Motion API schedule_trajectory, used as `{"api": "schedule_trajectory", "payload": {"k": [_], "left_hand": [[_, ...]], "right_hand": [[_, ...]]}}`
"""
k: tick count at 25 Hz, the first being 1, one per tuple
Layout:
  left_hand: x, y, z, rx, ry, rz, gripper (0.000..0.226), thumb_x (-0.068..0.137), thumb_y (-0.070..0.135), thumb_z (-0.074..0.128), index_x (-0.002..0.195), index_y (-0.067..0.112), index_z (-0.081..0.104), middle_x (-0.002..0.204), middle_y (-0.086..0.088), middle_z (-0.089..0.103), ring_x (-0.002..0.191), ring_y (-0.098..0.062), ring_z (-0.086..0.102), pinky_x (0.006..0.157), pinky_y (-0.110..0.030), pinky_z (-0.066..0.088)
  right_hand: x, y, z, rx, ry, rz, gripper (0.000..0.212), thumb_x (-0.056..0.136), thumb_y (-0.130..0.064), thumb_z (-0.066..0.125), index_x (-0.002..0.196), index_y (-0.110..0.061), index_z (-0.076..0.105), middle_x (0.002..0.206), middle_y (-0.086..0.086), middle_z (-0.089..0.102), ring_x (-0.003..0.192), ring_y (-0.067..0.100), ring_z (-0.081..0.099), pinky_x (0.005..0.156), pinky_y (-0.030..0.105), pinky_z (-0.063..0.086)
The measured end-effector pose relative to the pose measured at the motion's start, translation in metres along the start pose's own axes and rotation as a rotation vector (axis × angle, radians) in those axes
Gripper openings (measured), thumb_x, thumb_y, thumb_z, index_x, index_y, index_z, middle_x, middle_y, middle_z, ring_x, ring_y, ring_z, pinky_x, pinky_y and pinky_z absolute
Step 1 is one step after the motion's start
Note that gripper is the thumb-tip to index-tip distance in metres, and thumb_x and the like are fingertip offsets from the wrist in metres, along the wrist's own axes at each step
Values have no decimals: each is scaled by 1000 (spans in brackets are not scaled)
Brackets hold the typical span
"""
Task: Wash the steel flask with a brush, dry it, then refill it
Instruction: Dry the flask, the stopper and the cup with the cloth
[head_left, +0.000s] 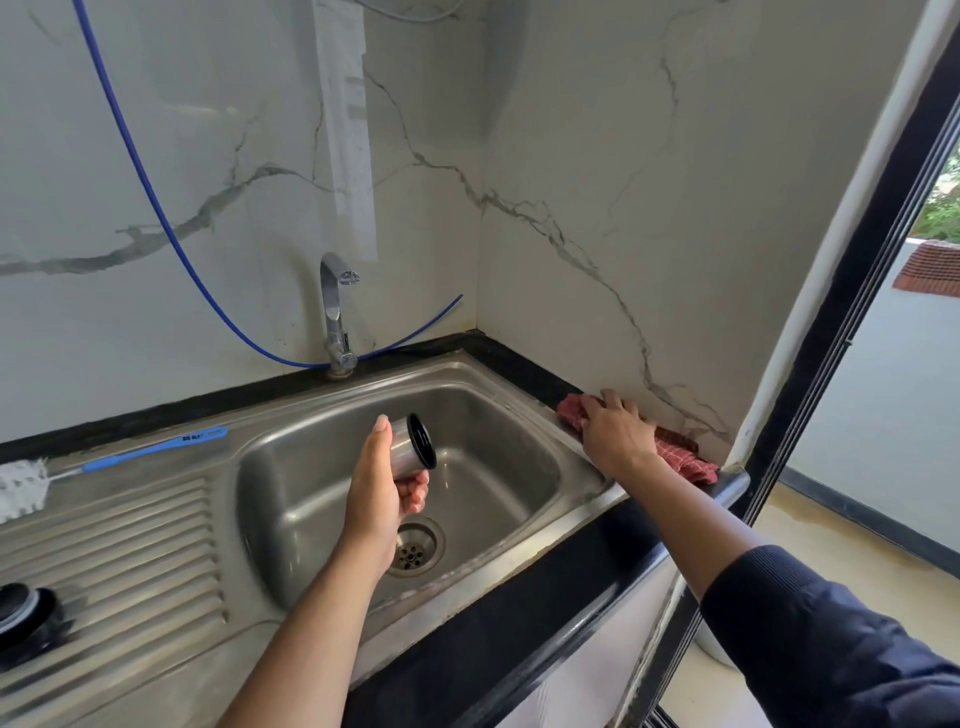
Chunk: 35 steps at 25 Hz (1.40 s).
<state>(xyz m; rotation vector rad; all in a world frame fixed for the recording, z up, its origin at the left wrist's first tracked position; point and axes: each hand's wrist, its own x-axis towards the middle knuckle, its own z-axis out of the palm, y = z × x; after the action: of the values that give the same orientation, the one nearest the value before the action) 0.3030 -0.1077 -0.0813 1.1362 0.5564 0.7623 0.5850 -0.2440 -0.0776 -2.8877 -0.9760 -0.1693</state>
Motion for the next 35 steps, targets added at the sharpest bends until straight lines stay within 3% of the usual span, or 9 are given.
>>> {"api": "schedule_trajectory", "payload": {"k": [6, 10, 13, 15, 18, 20, 24, 29, 35], "left_hand": [[-1, -1, 1, 4, -22, -37, 66, 101, 62, 45, 125, 3, 58, 72, -10, 63, 52, -15, 47, 48, -26, 37], [-12, 12, 0, -67, 56, -7, 52, 102, 51, 50, 134, 10, 54, 83, -13, 70, 54, -14, 49, 53, -27, 38], [-29, 29, -14, -182, 114, 25, 51, 103, 54, 44, 116, 11, 67, 79, -9, 69, 59, -15, 49, 51, -26, 37], [-47, 40, -34, -186, 138, 66, 55, 101, 60, 39, 106, 16, 72, 76, -8, 64, 60, -16, 45, 50, -27, 34], [-74, 56, -77, -169, 171, 110, 63, 98, 66, 36, 123, 21, 71, 97, -14, 69, 65, -18, 43, 51, -28, 32], [-89, 66, -103, -170, 195, 143, 61, 102, 64, 30, 133, 25, 65, 101, -12, 72, 61, -16, 42, 52, -28, 30], [-116, 81, -141, -182, 321, 180, 61, 106, 60, 23, 116, 24, 72, 70, 1, 63, 52, -13, 38, 51, -29, 30], [-134, 74, -177, -88, 625, 63, 41, 105, 57, 40, 114, 20, 56, 90, -16, 68, 57, -19, 55, 55, -32, 48], [-145, 61, -187, -48, 714, 17, 41, 106, 51, 43, 116, 14, 57, 93, -15, 68, 60, -19, 58, 56, -31, 51]], "right_hand": [[-12, -9, -5, 84, -2, 10, 40, 104, -30, 41, 143, -23, 52, 145, 7, 51, 135, 35, 43, 108, 64, 35], [-55, -66, -33, 500, 135, -224, 35, 105, -38, 48, 133, -22, 63, 131, 1, 64, 122, 25, 59, 99, 45, 49], [-103, -129, -56, 1023, -162, -506, 51, 97, -51, 61, 142, -26, 57, 133, -10, 65, 123, 9, 62, 97, 25, 50], [-133, -173, -57, 1194, -332, -697, 72, 89, -53, 70, 152, -27, 44, 145, -15, 56, 133, 2, 54, 105, 29, 48], [-163, -235, -51, 1305, -354, -787, 85, 77, -55, 82, 149, -26, 47, 138, -17, 61, 130, 4, 57, 104, 39, 52], [-178, -271, -54, 1332, -353, -782, 74, 79, -41, 86, 143, -24, 53, 127, -15, 66, 118, 0, 63, 98, 31, 55], [-199, -326, -59, 1346, -423, -802, 68, 76, -24, 91, 136, -25, 58, 116, -10, 69, 105, 0, 67, 89, 20, 54], [-200, -378, -44, 1120, -226, -729, 72, 78, -34, 86, 141, -19, 53, 126, -6, 64, 117, 11, 62, 93, 18, 46], [-202, -384, -17, 889, -212, -679, 76, 84, -32, 81, 149, -17, 44, 149, 2, 47, 135, 20, 49, 107, 27, 38]]}}
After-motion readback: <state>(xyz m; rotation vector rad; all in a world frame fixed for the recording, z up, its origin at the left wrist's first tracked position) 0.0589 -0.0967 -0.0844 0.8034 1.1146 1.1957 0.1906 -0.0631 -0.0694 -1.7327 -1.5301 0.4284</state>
